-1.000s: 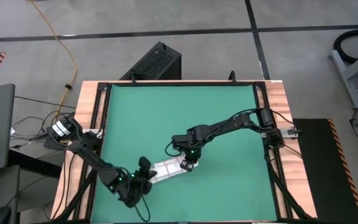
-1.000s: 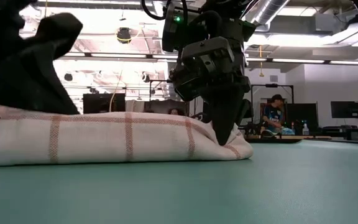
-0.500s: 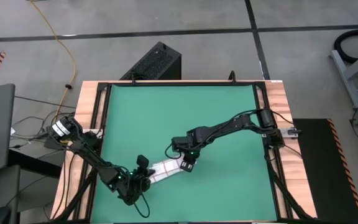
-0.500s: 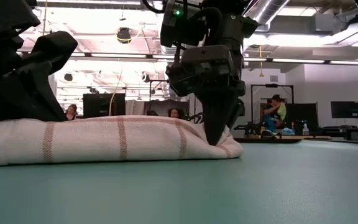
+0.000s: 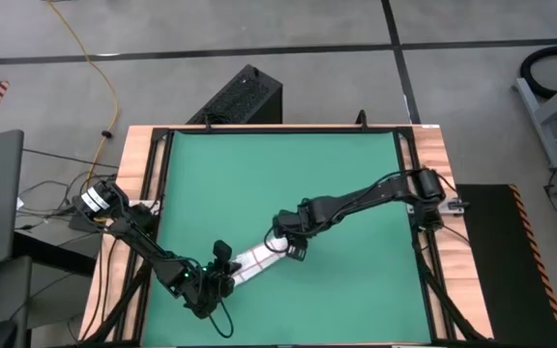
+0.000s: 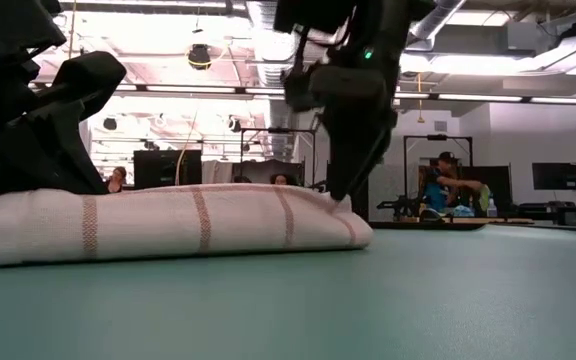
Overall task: Roll towel
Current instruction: Roll the white towel
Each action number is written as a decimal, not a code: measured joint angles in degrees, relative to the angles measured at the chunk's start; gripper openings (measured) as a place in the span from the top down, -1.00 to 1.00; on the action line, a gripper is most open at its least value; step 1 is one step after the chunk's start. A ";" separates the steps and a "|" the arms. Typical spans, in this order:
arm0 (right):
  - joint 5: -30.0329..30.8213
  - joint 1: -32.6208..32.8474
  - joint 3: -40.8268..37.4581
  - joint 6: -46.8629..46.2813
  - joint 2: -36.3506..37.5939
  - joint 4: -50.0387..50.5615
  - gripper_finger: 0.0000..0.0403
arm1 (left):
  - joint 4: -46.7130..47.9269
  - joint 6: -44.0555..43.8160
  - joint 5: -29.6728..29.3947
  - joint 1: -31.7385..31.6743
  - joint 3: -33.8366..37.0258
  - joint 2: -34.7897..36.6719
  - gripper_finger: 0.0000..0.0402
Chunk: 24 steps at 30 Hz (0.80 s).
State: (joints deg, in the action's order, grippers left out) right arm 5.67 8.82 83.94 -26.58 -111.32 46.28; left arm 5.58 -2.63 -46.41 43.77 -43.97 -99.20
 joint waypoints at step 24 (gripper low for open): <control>-2.76 2.13 -35.17 25.26 11.67 -79.12 0.40 | 0.05 3.77 -0.35 0.00 0.02 -0.02 1.00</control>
State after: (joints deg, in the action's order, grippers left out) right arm 2.91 10.95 48.77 -1.32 -99.64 -32.84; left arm 5.64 1.14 -46.76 43.77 -43.94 -99.22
